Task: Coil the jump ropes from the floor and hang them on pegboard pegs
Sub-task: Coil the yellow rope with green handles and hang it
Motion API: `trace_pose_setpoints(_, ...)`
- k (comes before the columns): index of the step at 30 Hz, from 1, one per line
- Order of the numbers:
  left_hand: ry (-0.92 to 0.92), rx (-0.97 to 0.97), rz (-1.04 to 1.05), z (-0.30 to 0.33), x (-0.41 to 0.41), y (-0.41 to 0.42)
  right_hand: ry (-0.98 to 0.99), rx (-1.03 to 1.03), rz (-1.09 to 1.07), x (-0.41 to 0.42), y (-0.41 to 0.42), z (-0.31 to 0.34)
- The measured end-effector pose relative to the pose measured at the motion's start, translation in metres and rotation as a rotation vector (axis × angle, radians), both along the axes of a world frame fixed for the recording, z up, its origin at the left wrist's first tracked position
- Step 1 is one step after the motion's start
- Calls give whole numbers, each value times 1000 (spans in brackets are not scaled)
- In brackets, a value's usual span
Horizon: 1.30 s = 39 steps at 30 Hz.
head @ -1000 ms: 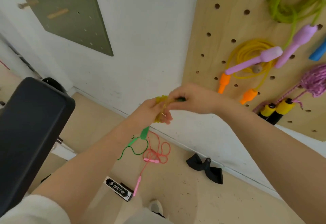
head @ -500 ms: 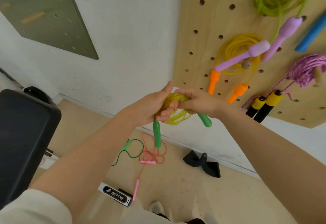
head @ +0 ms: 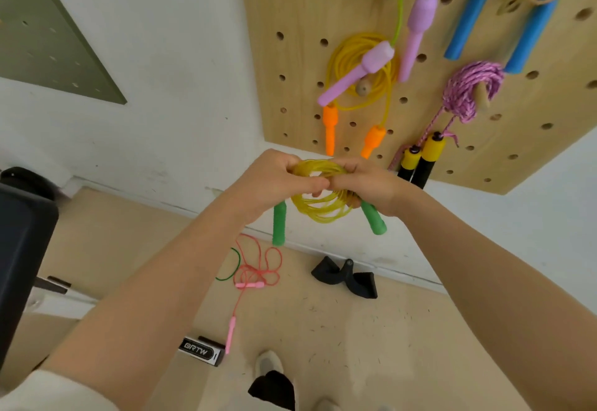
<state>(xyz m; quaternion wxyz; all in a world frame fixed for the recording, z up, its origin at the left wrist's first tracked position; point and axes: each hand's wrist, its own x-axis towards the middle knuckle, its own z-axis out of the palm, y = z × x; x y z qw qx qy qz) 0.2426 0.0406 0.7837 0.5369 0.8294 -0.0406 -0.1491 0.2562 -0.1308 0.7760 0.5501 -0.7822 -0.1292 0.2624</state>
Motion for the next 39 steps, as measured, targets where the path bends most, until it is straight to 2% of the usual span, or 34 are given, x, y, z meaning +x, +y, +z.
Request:
trace_pose_setpoints(4, 114, -303, -61, -10, -13, -15, 34, -26, -125, -2, -13, -6)
trace_pose_setpoints(6, 123, -417, 26, -16, -15, -25, -2, -18, -134, -2, -18, -7)
trace_pose_setpoints(8, 130, -431, 179, -19, -10, -26, -25, -30, -47, -3, -26, -7)
trace_pose_setpoints(10, 111, -297, 274, -25, -1, -15, -6, -71, 48, -3, -38, -2)
trace_pose_setpoints(12, 103, -66, 173, -27, 3, -6, 13, -199, 94, 2, -46, 5)
trace_pose_setpoints(15, 112, 144, 68, -30, 5, -3, -182, -684, 279, 12, -36, 20)
trace_pose_setpoints(16, 132, 149, 58, -32, 7, -3, -263, -775, 344, 14, -28, 26)
trace_pose_setpoints(17, 154, 129, 56, -33, 8, -2, -330, -771, 362, 17, -19, 30)
trace_pose_setpoints(19, 193, 58, 53, -33, 10, 2, -331, -544, 227, 21, -7, 36)
trace_pose_setpoints(21, 213, -28, 34, -33, 11, 5, -201, -195, 42, 24, 1, 34)
trace_pose_setpoints(23, 211, -81, -10, -30, 11, 5, -68, 37, -33, 25, 6, 28)
trace_pose_setpoints(26, 204, -70, -61, -27, 15, 5, 58, 214, -113, 25, 13, 15)
trace_pose_setpoints(29, 238, -158, -55, -25, 18, 8, 106, 344, -219, 25, 16, 11)
trace_pose_setpoints(32, 273, -243, -69, -21, 17, 13, -26, 307, -255, 23, 15, 8)
trace_pose_setpoints(36, 270, -191, -99, -15, 20, 26, -215, 206, -229, 23, 23, 7)
trace_pose_setpoints(37, 277, -207, -80, -13, 21, 30, -342, 128, -198, 25, 28, 7)
trace_pose_setpoints(39, 265, -274, -26, -8, 23, 40, -807, -119, -27, 29, 37, 1)
